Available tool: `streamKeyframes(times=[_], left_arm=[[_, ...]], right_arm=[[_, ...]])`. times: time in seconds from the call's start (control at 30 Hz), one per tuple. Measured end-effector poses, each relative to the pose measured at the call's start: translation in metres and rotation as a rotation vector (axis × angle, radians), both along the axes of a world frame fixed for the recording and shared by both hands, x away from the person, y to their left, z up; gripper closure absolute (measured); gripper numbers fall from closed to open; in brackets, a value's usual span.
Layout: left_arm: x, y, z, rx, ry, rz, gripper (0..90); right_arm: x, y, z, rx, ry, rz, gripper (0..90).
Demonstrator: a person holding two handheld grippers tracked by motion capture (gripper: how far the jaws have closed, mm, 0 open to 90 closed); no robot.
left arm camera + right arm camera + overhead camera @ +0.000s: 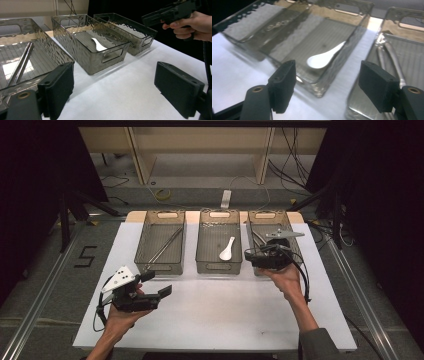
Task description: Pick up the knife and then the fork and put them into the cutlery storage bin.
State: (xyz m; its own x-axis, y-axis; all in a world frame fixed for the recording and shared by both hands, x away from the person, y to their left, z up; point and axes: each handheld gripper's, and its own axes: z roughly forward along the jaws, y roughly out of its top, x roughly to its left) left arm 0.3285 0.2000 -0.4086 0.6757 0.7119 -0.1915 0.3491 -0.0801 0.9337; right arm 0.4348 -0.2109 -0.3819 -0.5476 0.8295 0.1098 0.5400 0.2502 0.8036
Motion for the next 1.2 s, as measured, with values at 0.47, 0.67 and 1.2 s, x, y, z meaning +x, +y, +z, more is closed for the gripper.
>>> streamKeyframes(times=[0.47,0.67,1.2], left_arm=[[0.002,-0.001,-0.001,0.003,0.01,0.002,15.4],[0.002,-0.003,-0.001,0.007,0.014,-0.005,15.4],[0.001,-0.005,-0.003,0.02,0.03,-0.046,15.3]], right_arm=[[-0.043,0.008,-0.013,0.048,-0.05,0.088,25.9],[-0.05,0.01,-0.018,0.068,-0.065,0.098,25.2],[-0.081,0.008,-0.029,0.117,-0.116,0.133,23.2]])
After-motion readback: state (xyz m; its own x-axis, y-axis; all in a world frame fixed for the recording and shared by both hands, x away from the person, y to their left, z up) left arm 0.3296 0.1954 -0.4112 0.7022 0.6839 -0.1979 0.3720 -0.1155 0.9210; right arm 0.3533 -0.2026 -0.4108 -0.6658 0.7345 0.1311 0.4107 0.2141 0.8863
